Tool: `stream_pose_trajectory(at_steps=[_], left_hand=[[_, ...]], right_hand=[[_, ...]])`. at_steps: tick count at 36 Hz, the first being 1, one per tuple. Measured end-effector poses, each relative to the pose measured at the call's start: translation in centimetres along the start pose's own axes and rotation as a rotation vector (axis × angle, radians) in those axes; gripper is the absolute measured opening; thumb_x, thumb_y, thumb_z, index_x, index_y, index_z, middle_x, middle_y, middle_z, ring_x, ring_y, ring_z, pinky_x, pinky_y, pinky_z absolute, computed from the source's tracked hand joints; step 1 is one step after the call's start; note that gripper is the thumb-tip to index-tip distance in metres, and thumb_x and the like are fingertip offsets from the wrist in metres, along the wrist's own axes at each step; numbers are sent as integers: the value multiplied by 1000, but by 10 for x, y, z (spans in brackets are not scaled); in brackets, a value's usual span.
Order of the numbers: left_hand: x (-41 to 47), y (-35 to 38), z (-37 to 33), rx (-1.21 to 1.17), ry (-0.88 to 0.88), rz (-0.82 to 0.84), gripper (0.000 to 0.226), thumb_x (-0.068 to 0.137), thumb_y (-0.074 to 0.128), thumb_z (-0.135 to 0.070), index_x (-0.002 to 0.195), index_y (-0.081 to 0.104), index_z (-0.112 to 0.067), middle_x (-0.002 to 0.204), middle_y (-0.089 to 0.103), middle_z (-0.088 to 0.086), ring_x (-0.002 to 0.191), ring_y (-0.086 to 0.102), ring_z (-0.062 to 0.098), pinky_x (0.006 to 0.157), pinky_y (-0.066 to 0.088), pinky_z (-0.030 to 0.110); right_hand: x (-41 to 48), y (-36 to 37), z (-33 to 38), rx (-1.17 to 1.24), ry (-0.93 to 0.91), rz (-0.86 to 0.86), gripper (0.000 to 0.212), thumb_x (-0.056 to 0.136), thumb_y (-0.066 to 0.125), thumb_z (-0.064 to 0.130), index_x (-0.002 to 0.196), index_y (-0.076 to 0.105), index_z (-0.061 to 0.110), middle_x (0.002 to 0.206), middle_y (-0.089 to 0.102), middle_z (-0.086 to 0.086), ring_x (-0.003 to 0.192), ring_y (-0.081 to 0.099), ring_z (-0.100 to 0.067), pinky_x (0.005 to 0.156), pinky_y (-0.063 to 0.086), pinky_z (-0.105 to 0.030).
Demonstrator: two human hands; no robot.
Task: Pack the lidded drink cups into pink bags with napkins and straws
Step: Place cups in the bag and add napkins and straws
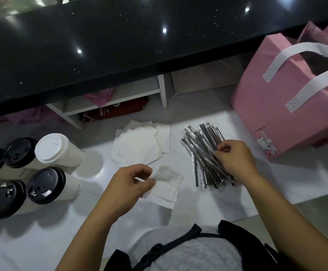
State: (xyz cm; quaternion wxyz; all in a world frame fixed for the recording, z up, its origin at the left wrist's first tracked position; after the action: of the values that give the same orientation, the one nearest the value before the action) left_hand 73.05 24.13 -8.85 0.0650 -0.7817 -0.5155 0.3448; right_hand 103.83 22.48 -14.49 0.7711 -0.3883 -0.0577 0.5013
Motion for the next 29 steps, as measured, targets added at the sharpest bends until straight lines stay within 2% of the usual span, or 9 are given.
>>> stream_pose_trajectory(at_steps=[3, 5, 8, 12, 17, 21, 25, 27, 29], left_hand=[[-2, 0, -4, -113, 4, -9, 12, 88, 73, -12, 90, 76, -23, 88, 73, -1, 74, 72, 24, 72, 58, 40], [-2, -1, -6, -165, 10, -21, 16, 88, 72, -9, 89, 77, -24, 88, 73, 1, 73, 71, 23, 66, 56, 33], [-1, -1, -8, -217, 2, -32, 18, 88, 72, -8, 90, 77, -25, 86, 73, 1, 71, 69, 19, 61, 54, 26], [-3, 1, -10, -240, -2, -39, 22, 87, 73, -8, 85, 76, -29, 79, 72, -7, 67, 68, 13, 59, 53, 23], [-5, 3, -13, -277, 7, -33, 20, 88, 72, -8, 89, 75, -27, 78, 72, -11, 69, 67, 9, 59, 53, 23], [-7, 5, -17, -335, 6, -24, 28, 87, 72, -5, 82, 75, -33, 68, 67, -19, 64, 65, 2, 59, 54, 24], [-8, 5, -19, -349, 0, -18, 23, 86, 74, -6, 84, 76, -29, 77, 70, -11, 68, 68, 7, 59, 54, 23], [-10, 5, -22, -350, 12, 11, 14, 86, 74, -9, 87, 76, -22, 86, 70, 2, 71, 68, 14, 61, 54, 25], [-12, 6, -25, -363, 35, 49, 12, 87, 72, -7, 81, 75, -17, 84, 67, 8, 70, 66, 16, 60, 53, 26]], right_hand=[[-12, -7, 9, 330, 24, 61, 16, 80, 79, 5, 73, 70, 17, 69, 67, 2, 66, 62, -16, 67, 53, -31], [-23, -6, 19, 506, 32, 167, 14, 80, 78, 0, 76, 71, 12, 69, 67, 0, 62, 60, -11, 63, 50, -23], [-34, -3, 29, 637, 50, 254, 10, 81, 75, -4, 82, 71, 5, 69, 62, -3, 57, 54, -9, 56, 46, -19], [-33, -5, 26, 667, 87, 196, 7, 83, 72, -5, 86, 69, 1, 71, 61, -4, 58, 53, -12, 51, 46, -16], [-46, 2, 44, 784, 35, 418, 16, 75, 74, -7, 76, 68, 8, 66, 65, -3, 59, 59, -10, 54, 47, -16], [-65, 13, 64, 730, -83, 504, 17, 59, 82, 7, 73, 74, 13, 85, 72, 2, 80, 67, -10, 78, 51, -23], [-80, 35, 79, 573, -197, 593, 19, 68, 85, 2, 70, 76, 18, 115, 68, 17, 113, 63, -7, 102, 43, -33], [-85, 45, 83, 585, -179, 643, 20, 69, 84, -2, 70, 76, 16, 112, 69, 20, 111, 64, -3, 99, 45, -30], [-88, 52, 86, 643, -149, 670, 18, 69, 81, -10, 72, 73, 6, 98, 73, 14, 94, 69, -7, 84, 52, -23]])
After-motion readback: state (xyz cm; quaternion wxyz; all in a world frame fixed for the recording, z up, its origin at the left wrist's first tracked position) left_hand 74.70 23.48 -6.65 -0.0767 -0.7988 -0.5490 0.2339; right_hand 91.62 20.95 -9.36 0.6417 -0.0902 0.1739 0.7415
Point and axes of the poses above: each hand's wrist, its own x-axis towards the middle knuckle, its own y-axis out of the palm, z = x × y, the point moved 7 cm from there along x, towards the middle knuckle
